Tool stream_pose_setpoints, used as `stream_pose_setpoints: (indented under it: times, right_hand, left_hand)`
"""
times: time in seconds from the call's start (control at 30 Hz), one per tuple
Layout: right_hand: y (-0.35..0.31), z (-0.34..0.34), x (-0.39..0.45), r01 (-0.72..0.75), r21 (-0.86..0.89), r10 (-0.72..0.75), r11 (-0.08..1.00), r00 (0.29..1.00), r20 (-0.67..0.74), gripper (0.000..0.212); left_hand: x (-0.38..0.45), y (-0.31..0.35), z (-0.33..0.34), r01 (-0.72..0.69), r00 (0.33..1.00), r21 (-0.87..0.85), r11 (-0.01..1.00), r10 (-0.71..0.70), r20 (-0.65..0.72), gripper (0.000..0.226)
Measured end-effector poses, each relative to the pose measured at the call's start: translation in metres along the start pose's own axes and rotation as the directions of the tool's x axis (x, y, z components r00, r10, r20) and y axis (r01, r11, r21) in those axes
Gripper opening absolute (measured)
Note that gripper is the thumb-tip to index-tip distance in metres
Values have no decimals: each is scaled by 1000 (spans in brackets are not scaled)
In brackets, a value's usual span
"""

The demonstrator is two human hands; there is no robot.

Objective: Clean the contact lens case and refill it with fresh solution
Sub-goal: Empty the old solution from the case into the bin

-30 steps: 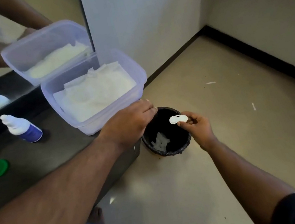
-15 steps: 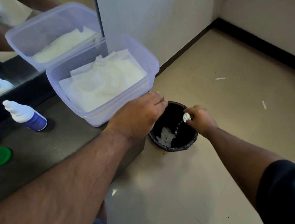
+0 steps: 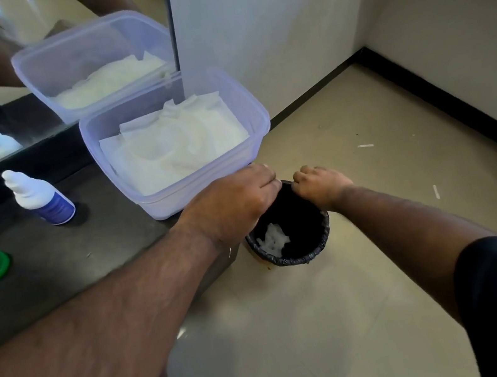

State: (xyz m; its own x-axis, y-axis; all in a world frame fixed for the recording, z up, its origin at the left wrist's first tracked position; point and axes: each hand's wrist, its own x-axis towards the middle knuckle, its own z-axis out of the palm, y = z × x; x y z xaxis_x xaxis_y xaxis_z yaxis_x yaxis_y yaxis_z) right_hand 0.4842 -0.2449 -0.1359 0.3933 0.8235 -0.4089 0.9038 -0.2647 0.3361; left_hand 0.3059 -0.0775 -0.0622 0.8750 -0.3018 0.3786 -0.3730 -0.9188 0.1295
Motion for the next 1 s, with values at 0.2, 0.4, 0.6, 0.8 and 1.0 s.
stream_pose_setpoints:
  times: [0.2, 0.4, 0.6, 0.8, 1.0]
  right_hand:
    - [6, -23, -3, 127, -259, -124, 957, 992, 29, 22]
    - [9, -26, -11, 140, -284, -139, 949, 990, 26, 17]
    - [2, -25, -22, -88, 96, 91, 992, 996, -27, 25]
    - [-19, -14, -61, -375, 877, 689, 302, 721, 71, 38]
    - [-52, -40, -109, -104, 969, 611, -225, 759, 223, 36]
  left_hand:
    - [1, 0, 0, -21, 1000, 10, 1000, 21, -7, 23]
    - [1, 0, 2, -3, 1000, 7, 1000, 3, -16, 21]
    - [-1, 3, 2, -19, 998, 47, 999, 21, -56, 24]
    - [-7, 8, -10, -36, 997, 51, 998, 40, -65, 30]
    - [-44, 25, -31, 83, 986, -169, 982, -105, -129, 27]
